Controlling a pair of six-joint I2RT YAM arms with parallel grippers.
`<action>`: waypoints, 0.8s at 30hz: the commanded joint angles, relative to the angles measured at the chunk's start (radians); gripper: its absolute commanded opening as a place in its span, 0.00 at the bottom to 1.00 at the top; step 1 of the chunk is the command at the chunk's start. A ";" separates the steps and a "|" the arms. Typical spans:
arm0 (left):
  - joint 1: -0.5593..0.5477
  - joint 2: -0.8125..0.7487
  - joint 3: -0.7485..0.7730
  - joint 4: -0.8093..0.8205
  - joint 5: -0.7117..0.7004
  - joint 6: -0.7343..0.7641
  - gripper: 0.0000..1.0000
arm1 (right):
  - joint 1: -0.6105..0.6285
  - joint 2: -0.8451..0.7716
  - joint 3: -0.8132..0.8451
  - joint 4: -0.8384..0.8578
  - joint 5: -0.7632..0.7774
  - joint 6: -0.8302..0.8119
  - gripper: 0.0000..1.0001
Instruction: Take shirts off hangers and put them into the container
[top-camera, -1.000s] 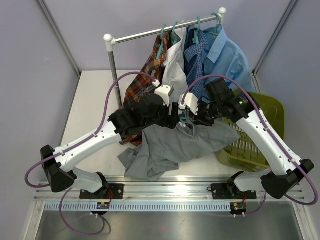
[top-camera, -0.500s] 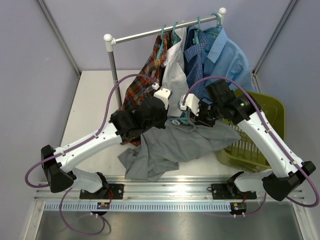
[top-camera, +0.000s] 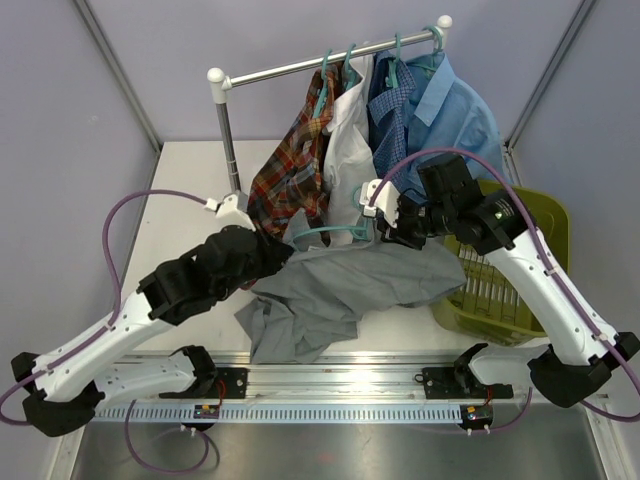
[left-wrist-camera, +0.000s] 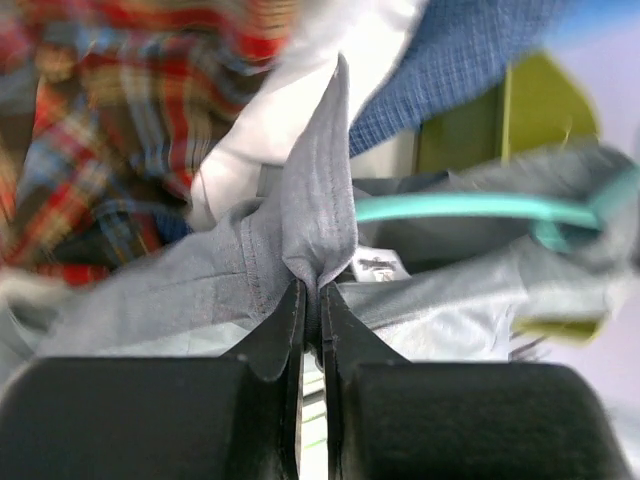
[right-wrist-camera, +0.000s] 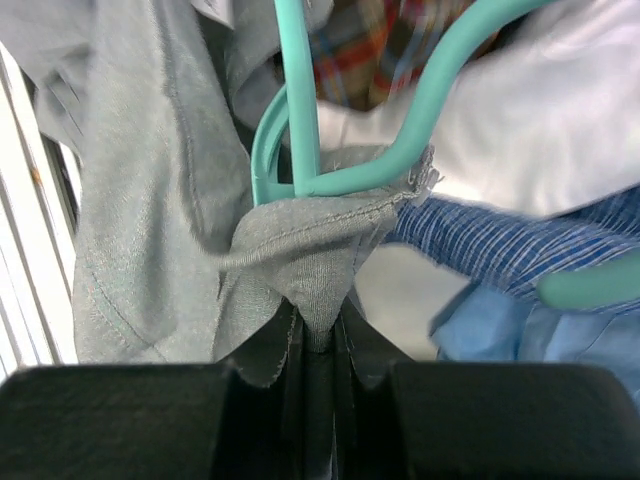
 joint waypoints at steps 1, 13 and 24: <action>0.061 0.004 -0.001 -0.323 -0.198 -0.281 0.00 | -0.023 -0.040 0.131 -0.079 0.022 -0.035 0.00; 0.115 -0.151 -0.156 -0.107 -0.054 -0.234 0.39 | -0.066 -0.048 0.156 -0.027 0.029 0.037 0.00; 0.118 -0.283 -0.236 0.103 -0.021 0.037 0.92 | -0.078 -0.039 0.164 -0.007 -0.009 0.049 0.00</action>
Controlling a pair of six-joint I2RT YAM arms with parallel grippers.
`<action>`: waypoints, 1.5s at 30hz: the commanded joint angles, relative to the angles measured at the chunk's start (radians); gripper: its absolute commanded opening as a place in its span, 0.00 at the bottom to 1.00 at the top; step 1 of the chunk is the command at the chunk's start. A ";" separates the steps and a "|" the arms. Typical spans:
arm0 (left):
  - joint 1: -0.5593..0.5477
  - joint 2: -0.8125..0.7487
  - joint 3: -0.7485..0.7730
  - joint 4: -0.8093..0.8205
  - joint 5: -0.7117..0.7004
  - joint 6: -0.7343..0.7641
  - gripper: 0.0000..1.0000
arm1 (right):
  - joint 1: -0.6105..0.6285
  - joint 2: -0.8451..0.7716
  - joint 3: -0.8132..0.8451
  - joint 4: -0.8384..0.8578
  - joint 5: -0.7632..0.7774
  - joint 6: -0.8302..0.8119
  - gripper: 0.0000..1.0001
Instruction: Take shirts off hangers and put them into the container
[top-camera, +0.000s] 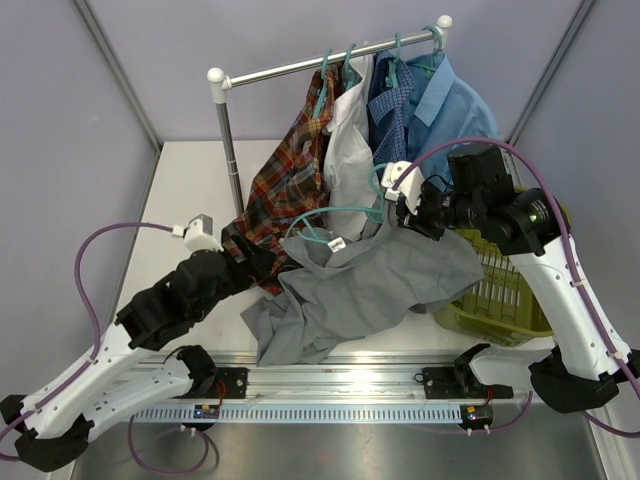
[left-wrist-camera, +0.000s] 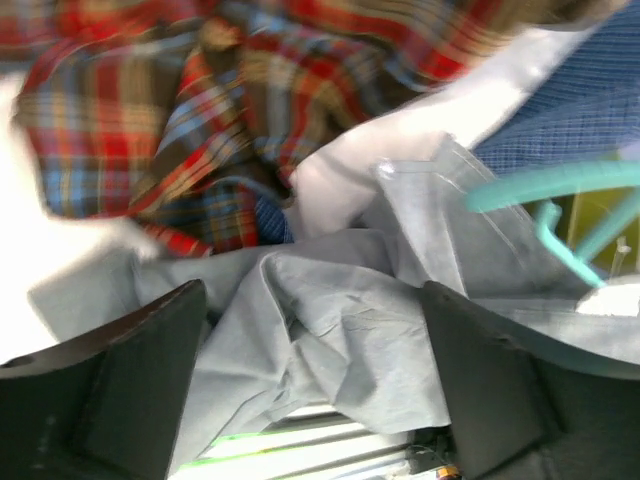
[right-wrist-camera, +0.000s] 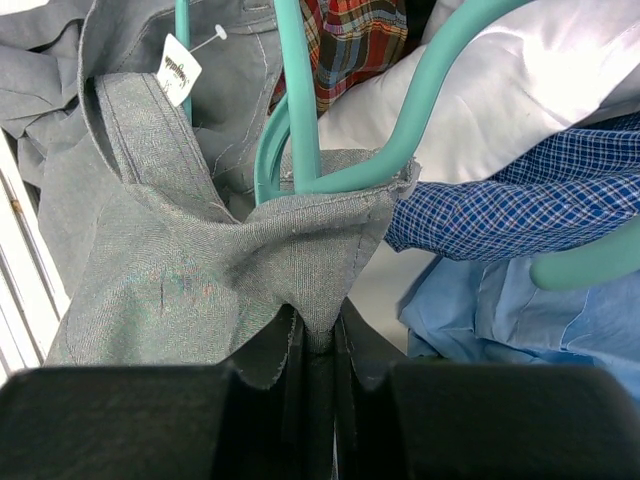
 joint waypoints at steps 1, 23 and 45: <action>0.003 -0.067 -0.048 0.257 0.063 0.362 0.96 | -0.008 -0.007 0.017 0.055 0.001 0.026 0.00; 0.001 0.158 0.194 0.310 0.911 1.175 0.97 | 0.016 0.122 0.000 -0.089 -0.409 -0.480 0.00; 0.004 0.176 0.043 0.541 0.868 0.990 0.00 | 0.027 0.165 -0.006 0.001 -0.389 -0.382 0.02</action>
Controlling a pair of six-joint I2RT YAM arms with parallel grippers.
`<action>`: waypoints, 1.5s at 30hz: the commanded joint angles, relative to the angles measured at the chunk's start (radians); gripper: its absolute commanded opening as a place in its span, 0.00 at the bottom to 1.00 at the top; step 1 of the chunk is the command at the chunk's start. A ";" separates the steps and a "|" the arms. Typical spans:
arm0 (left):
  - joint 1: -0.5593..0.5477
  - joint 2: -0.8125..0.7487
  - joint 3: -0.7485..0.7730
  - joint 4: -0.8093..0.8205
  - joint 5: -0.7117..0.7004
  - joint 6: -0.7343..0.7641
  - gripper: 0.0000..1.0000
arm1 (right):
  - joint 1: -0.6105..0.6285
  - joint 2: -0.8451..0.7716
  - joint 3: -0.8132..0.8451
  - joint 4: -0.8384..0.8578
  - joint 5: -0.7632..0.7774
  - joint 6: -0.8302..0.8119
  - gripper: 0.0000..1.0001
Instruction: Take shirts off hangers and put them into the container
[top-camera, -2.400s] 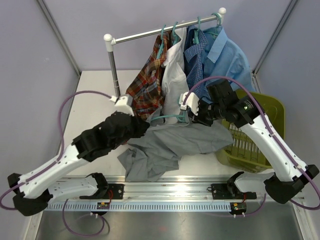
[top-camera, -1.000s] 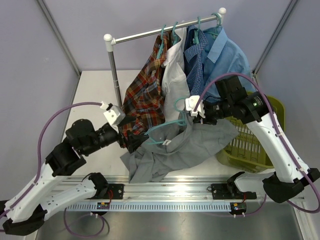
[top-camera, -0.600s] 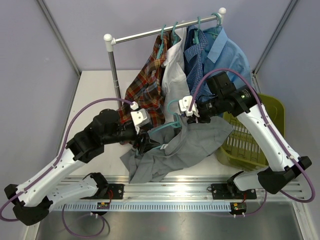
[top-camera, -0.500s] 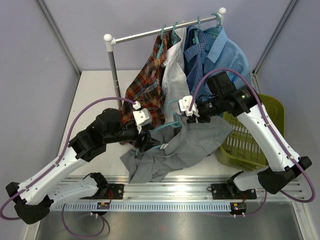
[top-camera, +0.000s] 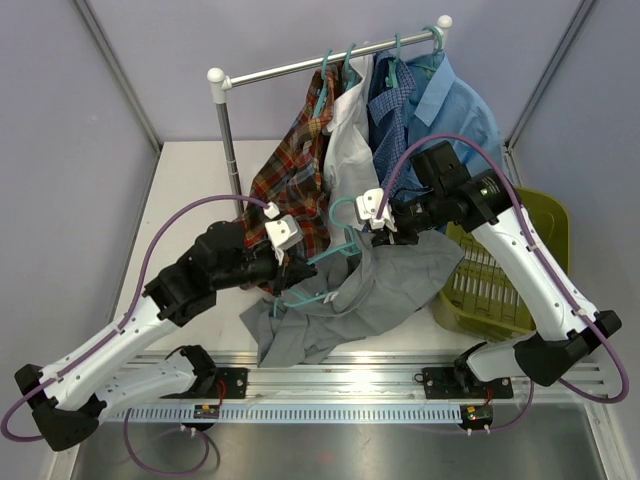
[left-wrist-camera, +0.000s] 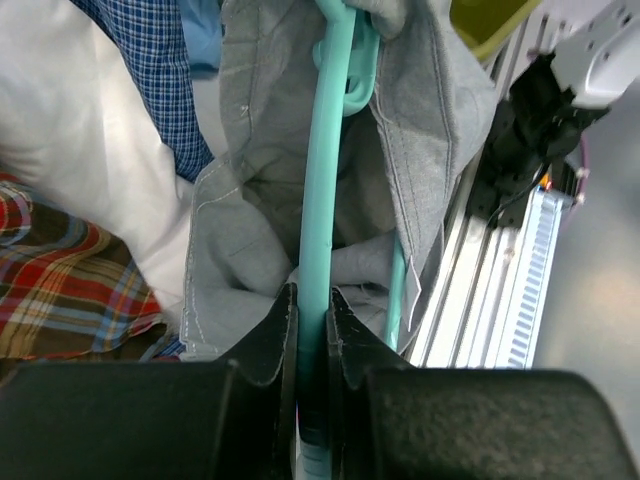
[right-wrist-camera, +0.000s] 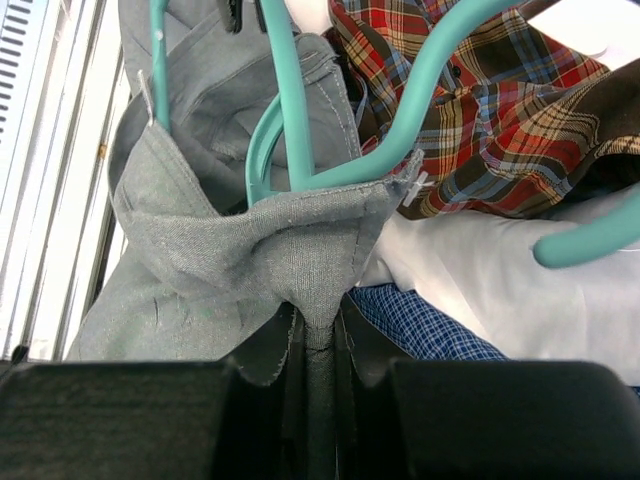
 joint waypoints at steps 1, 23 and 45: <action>-0.003 -0.049 -0.075 0.195 0.033 -0.137 0.00 | 0.010 0.016 0.022 0.112 -0.017 0.064 0.04; 0.029 -0.071 -0.210 0.307 -0.298 -0.597 0.00 | -0.026 -0.061 -0.029 0.325 0.065 0.745 0.88; 0.026 -0.025 -0.236 0.459 -0.332 -0.742 0.00 | 0.051 -0.032 -0.185 0.522 0.299 0.860 0.70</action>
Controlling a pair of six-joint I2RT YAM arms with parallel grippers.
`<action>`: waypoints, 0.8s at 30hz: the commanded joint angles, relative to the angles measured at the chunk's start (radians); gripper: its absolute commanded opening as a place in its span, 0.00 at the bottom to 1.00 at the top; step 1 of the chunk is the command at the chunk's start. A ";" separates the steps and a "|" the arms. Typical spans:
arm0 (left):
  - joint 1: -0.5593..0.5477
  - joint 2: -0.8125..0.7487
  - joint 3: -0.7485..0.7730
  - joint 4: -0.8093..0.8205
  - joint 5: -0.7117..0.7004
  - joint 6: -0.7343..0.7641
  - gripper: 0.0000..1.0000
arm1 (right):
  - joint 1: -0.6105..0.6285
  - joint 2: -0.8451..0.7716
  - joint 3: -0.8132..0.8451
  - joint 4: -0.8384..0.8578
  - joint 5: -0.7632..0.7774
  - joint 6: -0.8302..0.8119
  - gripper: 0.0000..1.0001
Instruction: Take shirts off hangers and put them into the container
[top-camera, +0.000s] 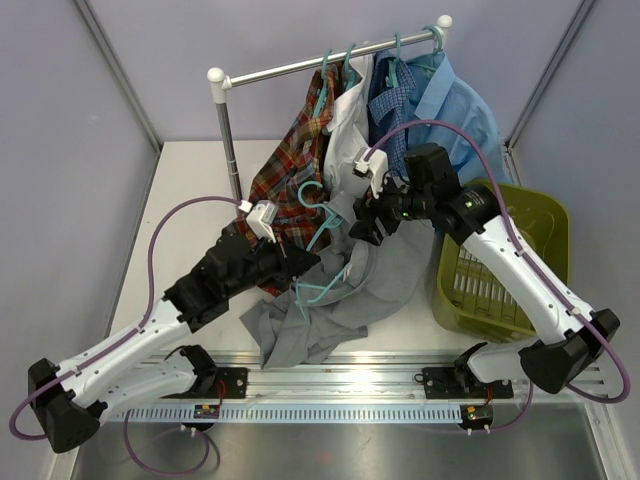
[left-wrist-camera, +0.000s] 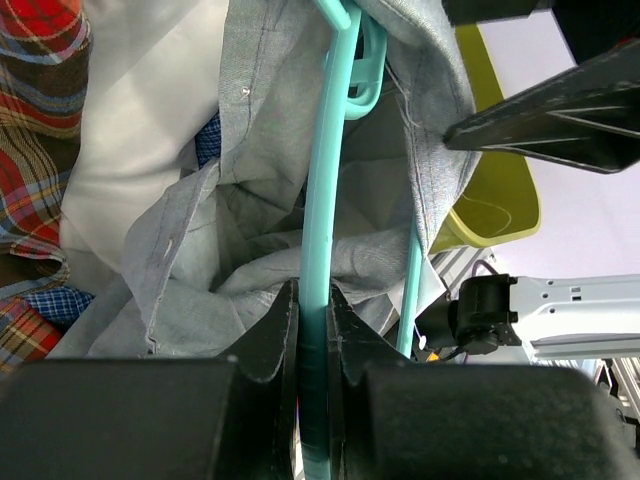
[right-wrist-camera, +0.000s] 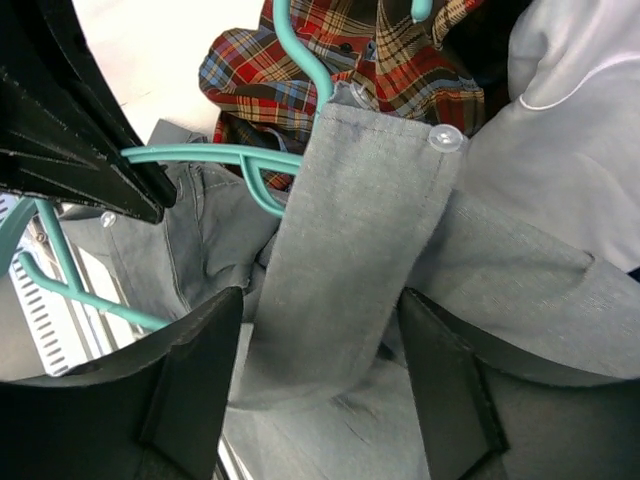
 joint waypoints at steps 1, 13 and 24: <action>-0.001 -0.002 0.008 0.136 -0.037 -0.019 0.00 | 0.035 0.014 0.010 0.046 0.071 0.005 0.67; -0.006 -0.037 0.039 -0.053 -0.038 0.216 0.00 | 0.017 0.053 0.174 0.044 0.301 0.035 0.00; -0.006 -0.297 0.140 -0.362 -0.145 0.537 0.00 | -0.165 0.000 0.148 0.118 0.384 0.126 0.00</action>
